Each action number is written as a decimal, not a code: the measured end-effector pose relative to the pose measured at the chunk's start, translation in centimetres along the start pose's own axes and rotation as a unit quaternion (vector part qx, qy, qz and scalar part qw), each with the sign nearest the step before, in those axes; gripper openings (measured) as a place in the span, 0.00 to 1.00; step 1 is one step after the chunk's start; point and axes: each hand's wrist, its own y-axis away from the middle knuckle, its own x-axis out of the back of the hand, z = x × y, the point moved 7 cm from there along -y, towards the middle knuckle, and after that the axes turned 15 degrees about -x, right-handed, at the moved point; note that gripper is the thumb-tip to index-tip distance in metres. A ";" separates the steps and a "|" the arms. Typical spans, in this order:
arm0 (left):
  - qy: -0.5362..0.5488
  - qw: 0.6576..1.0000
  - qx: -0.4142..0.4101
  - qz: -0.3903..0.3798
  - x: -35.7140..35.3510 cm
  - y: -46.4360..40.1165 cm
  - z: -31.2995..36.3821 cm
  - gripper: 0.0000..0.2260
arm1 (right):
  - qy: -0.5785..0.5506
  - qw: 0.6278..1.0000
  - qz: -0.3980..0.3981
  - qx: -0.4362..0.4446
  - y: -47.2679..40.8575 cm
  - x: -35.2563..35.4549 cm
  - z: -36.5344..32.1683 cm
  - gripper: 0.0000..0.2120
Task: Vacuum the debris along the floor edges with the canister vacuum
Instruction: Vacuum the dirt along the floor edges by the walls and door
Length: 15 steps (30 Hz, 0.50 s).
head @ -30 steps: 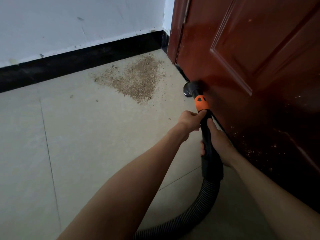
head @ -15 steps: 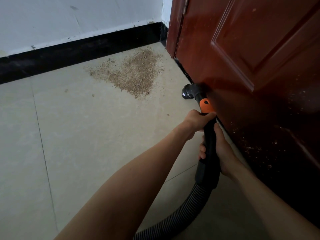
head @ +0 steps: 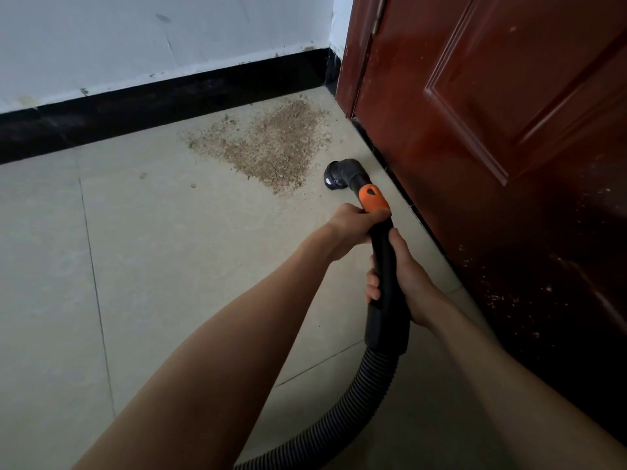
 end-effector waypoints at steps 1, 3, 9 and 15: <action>0.006 1.000 0.001 -0.001 0.1 0.3 -0.1 0.12 | 0.008 1.000 -0.001 0.000 0.1 -0.1 0.2 0.30; 0.017 1.000 0.001 -0.001 0.1 0.9 -0.3 0.13 | 0.020 1.000 -0.001 -0.002 0.5 -0.2 0.5 0.29; 0.027 1.000 0.012 -0.003 -0.4 3.2 -1.0 0.13 | 0.028 0.999 -0.023 -0.014 2.1 -0.3 2.3 0.29; 0.060 0.998 0.021 0.023 1.3 5.5 -1.4 0.15 | 0.051 0.998 -0.038 -0.019 2.8 -2.0 3.4 0.29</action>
